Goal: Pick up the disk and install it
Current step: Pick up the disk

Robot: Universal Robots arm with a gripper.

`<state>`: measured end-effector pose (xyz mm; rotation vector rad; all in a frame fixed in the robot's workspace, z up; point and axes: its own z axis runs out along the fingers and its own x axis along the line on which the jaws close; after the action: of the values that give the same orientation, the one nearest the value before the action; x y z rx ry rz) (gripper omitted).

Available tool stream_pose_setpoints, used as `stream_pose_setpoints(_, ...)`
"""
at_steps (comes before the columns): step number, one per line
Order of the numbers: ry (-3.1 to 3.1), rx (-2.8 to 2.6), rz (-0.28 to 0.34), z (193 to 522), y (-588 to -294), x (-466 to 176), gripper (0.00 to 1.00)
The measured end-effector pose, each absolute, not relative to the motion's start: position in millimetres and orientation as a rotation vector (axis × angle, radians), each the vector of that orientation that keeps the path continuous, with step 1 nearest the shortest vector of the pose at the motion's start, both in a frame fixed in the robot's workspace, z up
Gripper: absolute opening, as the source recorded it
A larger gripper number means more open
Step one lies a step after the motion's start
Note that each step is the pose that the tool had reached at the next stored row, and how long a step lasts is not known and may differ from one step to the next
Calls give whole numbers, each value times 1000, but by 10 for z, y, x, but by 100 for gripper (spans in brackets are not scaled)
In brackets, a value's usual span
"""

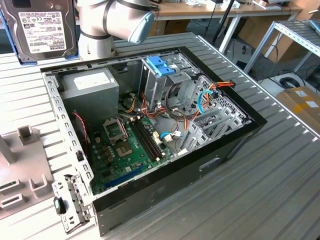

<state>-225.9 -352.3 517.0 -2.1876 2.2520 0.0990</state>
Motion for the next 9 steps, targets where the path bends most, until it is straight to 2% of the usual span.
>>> stream_pose_setpoints(9, 2252, -2188, 99, 5170, -3523, -2185, 37)
